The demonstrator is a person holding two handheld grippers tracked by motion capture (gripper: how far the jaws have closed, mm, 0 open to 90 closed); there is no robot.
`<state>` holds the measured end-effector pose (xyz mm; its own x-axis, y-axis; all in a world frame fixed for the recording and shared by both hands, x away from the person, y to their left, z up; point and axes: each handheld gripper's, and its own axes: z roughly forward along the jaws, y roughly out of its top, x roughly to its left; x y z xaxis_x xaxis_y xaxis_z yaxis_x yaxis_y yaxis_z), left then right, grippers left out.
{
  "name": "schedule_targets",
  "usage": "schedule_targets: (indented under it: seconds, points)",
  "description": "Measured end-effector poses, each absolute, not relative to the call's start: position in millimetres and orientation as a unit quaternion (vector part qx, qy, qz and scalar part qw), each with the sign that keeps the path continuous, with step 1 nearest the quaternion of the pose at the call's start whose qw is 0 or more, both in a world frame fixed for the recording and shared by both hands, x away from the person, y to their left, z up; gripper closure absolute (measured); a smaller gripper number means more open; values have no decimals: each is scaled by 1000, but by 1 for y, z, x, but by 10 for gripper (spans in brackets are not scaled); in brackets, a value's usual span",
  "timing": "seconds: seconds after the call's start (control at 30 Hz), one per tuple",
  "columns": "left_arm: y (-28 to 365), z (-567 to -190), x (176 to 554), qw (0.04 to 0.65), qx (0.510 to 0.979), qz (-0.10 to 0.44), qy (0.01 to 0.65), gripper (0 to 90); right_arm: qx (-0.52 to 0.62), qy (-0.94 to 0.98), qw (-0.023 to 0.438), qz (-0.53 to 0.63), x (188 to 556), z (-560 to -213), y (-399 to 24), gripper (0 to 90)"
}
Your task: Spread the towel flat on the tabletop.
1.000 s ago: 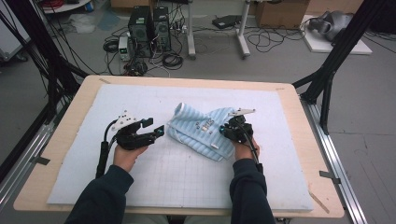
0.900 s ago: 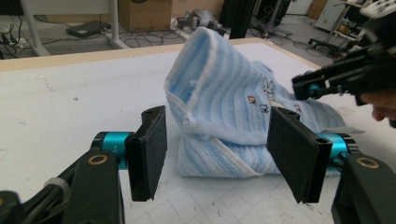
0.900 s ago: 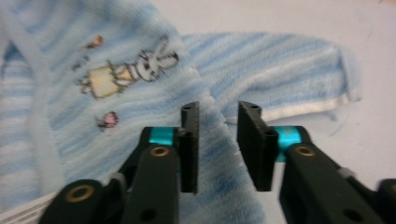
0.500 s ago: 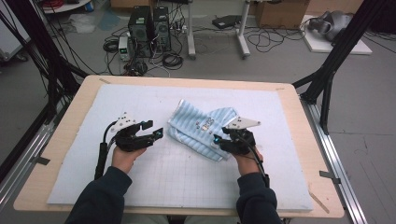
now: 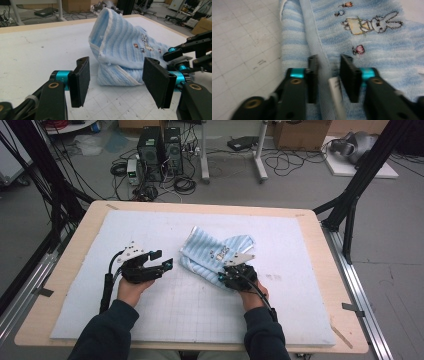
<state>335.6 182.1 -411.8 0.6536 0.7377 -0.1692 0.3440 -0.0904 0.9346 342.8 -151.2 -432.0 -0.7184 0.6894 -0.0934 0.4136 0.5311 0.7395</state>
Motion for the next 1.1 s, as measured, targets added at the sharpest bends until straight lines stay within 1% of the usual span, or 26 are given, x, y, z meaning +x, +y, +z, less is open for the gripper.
schedule_targets:
  seconds: [0.07,0.13,0.43,0.7,0.9,1.1]
  points:
    - [183,-412,335,558,718,176,377,394,320,853,193,364,342,-430,-152,810]
    - [183,-412,335,558,718,174,377,394,319,851,186,372,340,-428,-154,823]
    - [187,-410,332,560,718,171,376,394,281,854,160,407,317,-415,-167,818]
    - [194,-418,321,559,714,160,390,402,240,864,136,420,288,-410,-172,818]
    - [199,-419,306,555,715,158,396,404,215,874,129,416,261,-411,-172,817]
    - [194,-424,288,540,729,144,395,407,207,881,115,410,235,-415,-179,814]
